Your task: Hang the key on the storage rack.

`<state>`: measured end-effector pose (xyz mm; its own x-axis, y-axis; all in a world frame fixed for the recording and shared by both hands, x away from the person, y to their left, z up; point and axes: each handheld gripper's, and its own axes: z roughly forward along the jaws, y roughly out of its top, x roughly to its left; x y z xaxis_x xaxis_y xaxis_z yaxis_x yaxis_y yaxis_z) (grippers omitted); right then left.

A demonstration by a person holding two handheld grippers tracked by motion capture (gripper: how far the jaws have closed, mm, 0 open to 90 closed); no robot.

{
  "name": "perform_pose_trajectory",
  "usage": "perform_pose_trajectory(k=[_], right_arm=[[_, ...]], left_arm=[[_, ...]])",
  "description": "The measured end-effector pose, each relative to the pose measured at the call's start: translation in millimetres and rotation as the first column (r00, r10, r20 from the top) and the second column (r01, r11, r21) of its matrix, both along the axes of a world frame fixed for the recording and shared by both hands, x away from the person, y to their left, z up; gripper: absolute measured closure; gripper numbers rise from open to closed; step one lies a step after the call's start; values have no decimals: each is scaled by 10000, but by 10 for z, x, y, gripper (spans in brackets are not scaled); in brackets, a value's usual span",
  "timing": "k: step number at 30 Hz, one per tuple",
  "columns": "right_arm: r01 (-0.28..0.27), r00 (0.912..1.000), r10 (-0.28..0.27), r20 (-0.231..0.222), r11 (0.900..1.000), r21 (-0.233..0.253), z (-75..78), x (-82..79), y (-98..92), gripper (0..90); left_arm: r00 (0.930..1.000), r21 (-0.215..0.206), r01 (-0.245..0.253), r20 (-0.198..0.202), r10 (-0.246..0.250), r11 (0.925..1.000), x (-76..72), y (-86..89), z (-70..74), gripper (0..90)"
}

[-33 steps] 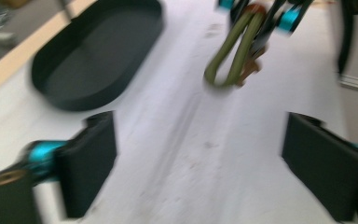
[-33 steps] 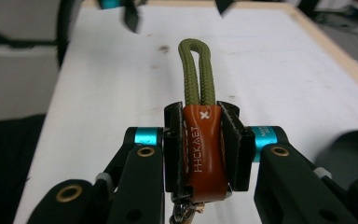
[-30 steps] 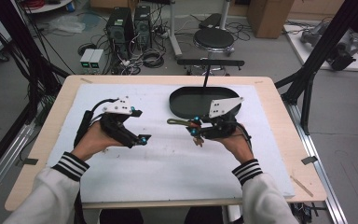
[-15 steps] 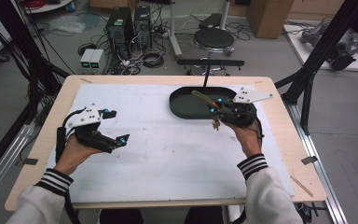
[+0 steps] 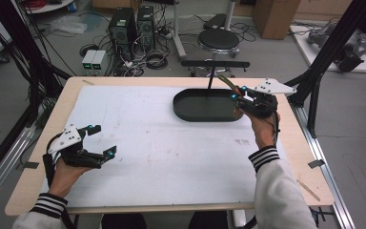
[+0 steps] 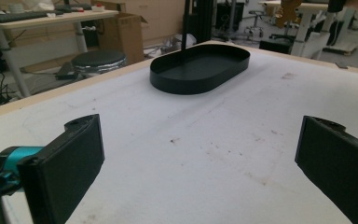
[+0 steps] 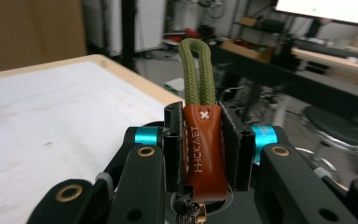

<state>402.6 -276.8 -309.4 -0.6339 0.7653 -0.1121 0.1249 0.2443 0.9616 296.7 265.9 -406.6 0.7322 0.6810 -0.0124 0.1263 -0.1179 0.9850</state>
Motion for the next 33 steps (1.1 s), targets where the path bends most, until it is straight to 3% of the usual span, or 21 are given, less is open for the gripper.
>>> perform_pose_trajectory(k=[7,12,18,23,30,33], right_arm=[[913,9956,-916,218,9957,155,37,74,-163,728],[1579,9864,-1581,457,9874,76,36,132,-223,728],[2186,9753,-2185,306,9758,6,-30,226,-259,729],[2556,9660,-2551,423,9668,-61,-80,298,-266,729],[3033,9517,-3036,452,9528,125,-158,413,-315,729],[3091,9501,-3090,421,9510,30,-160,472,-306,729]], left_arm=[[9989,-313,-356,278,364,9989,-114,110,-143,17],[9962,-340,-580,630,600,9977,-190,135,-240,17],[9930,-516,-871,759,909,9949,-235,177,-334,17],[9908,-737,-1112,688,1163,9911,-254,216,-409,17],[9841,-885,-1385,1000,1471,9864,-294,227,-445,17],[9834,-875,-1438,988,1522,9857,-296,226,-447,17]])
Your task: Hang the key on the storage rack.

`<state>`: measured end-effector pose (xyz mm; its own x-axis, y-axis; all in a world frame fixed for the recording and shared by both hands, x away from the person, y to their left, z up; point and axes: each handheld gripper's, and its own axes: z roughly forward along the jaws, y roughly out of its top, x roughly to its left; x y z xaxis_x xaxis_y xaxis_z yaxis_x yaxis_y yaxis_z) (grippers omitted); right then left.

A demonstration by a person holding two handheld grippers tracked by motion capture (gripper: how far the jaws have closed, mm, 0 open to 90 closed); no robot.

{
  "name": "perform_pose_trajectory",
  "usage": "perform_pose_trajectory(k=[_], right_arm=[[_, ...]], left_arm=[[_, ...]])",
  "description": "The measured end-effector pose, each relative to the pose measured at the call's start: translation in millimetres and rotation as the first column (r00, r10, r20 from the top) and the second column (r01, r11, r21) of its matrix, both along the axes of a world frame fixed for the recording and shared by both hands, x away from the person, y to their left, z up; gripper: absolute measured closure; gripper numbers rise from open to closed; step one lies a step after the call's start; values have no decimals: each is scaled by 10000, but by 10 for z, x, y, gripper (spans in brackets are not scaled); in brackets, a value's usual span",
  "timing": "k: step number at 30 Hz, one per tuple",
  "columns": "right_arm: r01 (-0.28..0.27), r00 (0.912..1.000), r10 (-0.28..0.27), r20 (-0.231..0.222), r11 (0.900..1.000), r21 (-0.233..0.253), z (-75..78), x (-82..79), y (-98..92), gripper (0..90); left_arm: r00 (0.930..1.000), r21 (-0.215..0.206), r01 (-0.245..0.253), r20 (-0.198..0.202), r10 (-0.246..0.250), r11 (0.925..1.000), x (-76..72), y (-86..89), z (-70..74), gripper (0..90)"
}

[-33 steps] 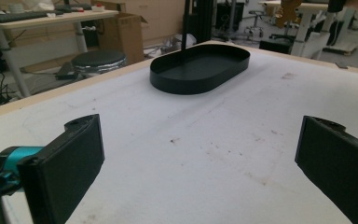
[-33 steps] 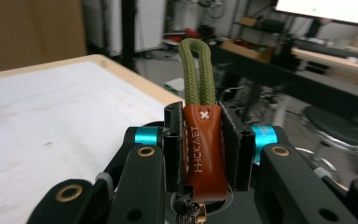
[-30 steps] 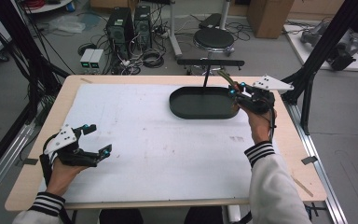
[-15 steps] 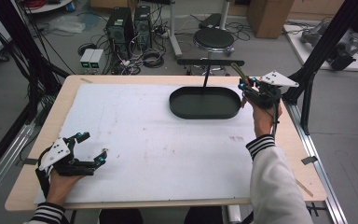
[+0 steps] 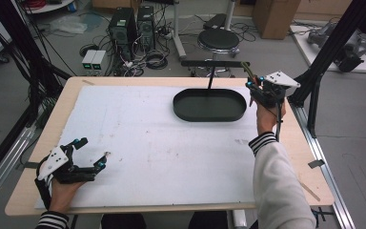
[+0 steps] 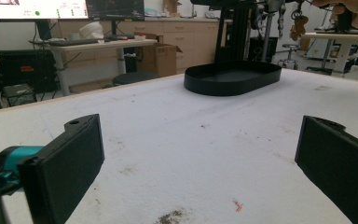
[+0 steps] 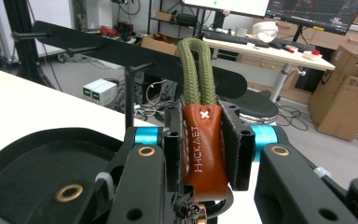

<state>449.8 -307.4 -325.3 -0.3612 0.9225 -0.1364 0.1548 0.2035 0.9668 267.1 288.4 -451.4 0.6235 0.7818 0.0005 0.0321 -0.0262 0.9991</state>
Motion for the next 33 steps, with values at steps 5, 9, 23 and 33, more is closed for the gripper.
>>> perform_pose_trajectory(k=[5,9,23,33], right_arm=[[237,9997,-236,24,9996,-137,9,83,21,729],[384,9991,-385,-162,9992,-62,-31,133,13,728],[796,9927,-800,-908,9968,-83,-196,273,67,728],[835,9881,-829,-1293,9965,-10,-283,347,73,728]], left_arm=[[9999,-77,-120,50,121,9999,-8,7,-6,17],[9997,-145,-121,193,123,9998,-22,9,-12,17],[9995,-155,-139,279,144,9998,-30,10,-16,17],[9995,-105,-189,248,191,9998,-29,8,-15,17]])
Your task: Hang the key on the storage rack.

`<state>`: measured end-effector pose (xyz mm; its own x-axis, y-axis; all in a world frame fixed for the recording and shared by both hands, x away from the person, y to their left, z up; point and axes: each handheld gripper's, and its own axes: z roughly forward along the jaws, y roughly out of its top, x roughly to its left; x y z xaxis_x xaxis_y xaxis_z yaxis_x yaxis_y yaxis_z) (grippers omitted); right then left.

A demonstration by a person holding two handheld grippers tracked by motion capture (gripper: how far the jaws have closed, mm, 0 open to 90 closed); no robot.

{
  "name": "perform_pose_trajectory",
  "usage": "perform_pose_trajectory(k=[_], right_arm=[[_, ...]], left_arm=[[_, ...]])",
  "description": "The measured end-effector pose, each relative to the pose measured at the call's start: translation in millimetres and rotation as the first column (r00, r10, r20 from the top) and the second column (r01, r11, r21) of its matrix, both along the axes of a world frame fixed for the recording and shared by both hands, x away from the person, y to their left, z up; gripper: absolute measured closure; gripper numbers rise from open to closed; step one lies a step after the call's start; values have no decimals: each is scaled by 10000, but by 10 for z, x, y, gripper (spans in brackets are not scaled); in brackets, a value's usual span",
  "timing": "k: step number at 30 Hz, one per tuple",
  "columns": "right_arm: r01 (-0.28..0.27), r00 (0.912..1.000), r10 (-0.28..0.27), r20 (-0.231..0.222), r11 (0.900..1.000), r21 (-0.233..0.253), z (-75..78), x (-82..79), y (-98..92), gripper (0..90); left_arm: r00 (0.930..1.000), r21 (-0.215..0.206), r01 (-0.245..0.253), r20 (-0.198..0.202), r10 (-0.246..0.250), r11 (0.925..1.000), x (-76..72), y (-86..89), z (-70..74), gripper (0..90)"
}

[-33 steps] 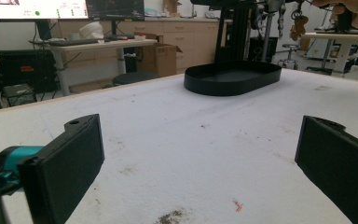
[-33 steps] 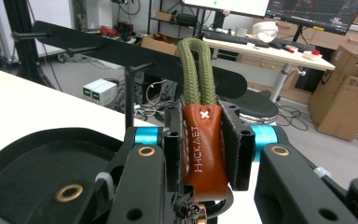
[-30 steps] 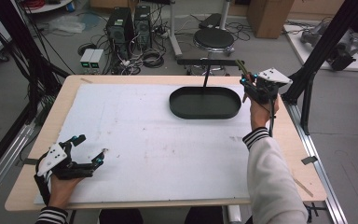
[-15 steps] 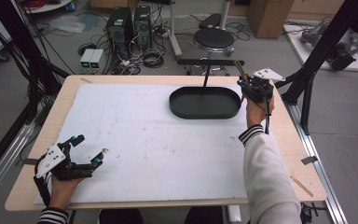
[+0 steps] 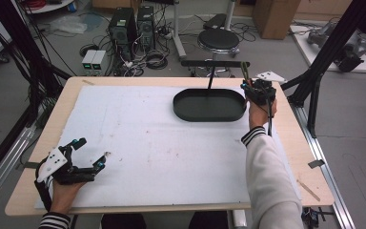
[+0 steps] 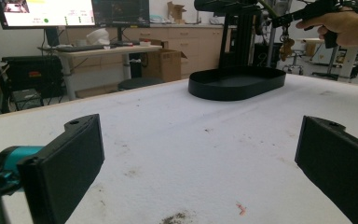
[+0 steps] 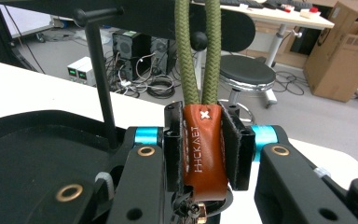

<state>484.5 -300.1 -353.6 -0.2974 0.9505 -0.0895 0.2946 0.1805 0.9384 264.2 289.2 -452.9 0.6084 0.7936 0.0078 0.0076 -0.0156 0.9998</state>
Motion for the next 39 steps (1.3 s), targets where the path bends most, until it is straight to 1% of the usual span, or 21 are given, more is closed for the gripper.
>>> perform_pose_trajectory(k=[2,3,5,9,11,17,21,25,27,28,29,30,31,35,36,37,38,39], right_arm=[[31,9999,-30,-122,10000,67,-27,21,0,728],[28,9998,-24,-213,9998,187,-43,31,-3,728],[27,9997,-17,-243,9991,423,-70,52,-12,728],[-7,9995,22,-320,9989,466,-113,87,-18,728],[8,9991,17,-429,9983,579,-141,106,-26,728],[-46,9984,89,-553,9969,781,-225,176,-23,728],[-72,9983,124,-564,9958,910,-260,207,-9,727],[-133,9983,184,-544,9956,927,-266,218,-14,721],[-228,9983,284,-513,9939,1076,-271,222,-32,702],[-333,9979,395,-516,9928,1154,-274,223,-39,676],[-481,9971,550,-519,9909,1254,-280,227,-45,603],[-588,9968,659,-460,9881,1420,-290,232,-45,478],[-616,9964,700,-476,9854,1589,-300,235,-42,382],[-1025,9905,1184,-704,9750,1973,-291,196,-23,75],[-1111,9885,1290,-792,9735,1997,-273,170,-8,22],[-1171,9873,1360,-827,9726,2010,-252,131,11,3],[-1362,9861,1522,-671,9704,1995,-226,78,18,3],[-1644,9830,1775,-479,9652,2032,-200,17,17,3]], left_arm=[[10000,17,-12,-2,12,10000,1,-1,0,17],[10000,35,-8,-6,8,10000,1,-3,1,17],[10000,47,-8,-18,8,10000,3,-8,2,17],[10000,35,-20,-27,20,10000,4,-8,2,17],[10000,49,-23,-25,24,10000,5,-6,2,17],[10000,38,-12,-26,12,10000,5,-6,2,17],[10000,44,-21,-34,21,10000,6,-6,2,17],[10000,42,-10,-74,10,10000,7,-7,3,17],[10000,24,-36,-87,36,10000,8,-4,2,17],[10000,26,-31,-84,31,10000,9,-3,2,17],[10000,19,-42,-86,42,10000,8,-4,2,17],[10000,33,-45,-85,45,10000,7,-5,3,17],[10000,48,-38,-79,39,10000,8,-6,3,17],[10000,43,-32,-71,32,10000,5,-9,3,17],[10000,50,-36,-66,36,10000,6,-9,3,17],[9999,47,-53,-94,54,10000,6,-8,3,17],[9999,32,-88,-83,89,10000,7,-5,3,17],[9999,29,-128,-80,128,9999,6,-4,3,17]])
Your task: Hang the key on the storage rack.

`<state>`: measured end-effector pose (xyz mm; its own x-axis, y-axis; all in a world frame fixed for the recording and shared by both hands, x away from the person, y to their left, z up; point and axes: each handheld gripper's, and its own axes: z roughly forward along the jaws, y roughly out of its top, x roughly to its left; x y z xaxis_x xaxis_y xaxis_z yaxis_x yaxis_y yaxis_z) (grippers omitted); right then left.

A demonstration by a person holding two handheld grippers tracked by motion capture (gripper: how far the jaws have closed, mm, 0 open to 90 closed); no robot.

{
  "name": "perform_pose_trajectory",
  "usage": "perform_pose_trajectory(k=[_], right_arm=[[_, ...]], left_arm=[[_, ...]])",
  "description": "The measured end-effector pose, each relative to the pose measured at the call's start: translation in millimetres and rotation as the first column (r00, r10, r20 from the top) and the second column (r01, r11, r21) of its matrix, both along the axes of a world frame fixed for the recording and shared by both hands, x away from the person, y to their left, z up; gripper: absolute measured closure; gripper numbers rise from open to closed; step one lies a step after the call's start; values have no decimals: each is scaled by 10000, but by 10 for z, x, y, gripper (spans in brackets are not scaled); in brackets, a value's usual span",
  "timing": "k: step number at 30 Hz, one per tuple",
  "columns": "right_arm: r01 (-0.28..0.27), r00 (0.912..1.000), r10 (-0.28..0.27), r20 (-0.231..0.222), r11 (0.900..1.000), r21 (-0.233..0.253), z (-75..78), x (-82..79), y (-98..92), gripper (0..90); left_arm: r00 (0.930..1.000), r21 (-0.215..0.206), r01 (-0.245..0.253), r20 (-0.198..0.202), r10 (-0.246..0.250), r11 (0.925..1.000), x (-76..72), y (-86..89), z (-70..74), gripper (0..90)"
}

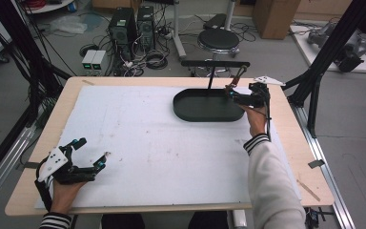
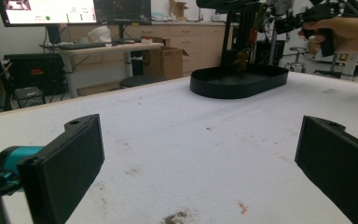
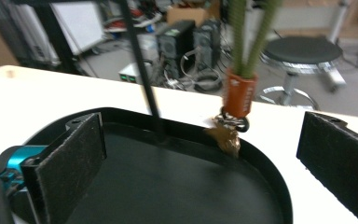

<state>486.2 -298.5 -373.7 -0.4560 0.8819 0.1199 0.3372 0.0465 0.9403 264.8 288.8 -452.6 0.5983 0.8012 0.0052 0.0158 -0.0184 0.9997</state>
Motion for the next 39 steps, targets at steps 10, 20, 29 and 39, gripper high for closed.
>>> perform_pose_trajectory(k=[10,20,29,39], right_arm=[[-2099,9741,2078,896,9776,146,71,-838,-175,3],[-2445,9463,2319,2254,9692,292,-209,-1549,-352,3],[-2309,9332,2073,2937,9718,476,-566,-1790,-317,3],[-2167,9384,1921,2873,9746,561,-780,-1834,-343,4]], left_arm=[[10000,17,-67,-56,67,10000,5,-4,3,17],[10000,116,-59,-78,60,9999,5,-15,5,17],[10000,84,-81,-35,81,9999,0,-13,3,17],[9998,-90,-143,142,145,9999,-19,0,-5,17]])
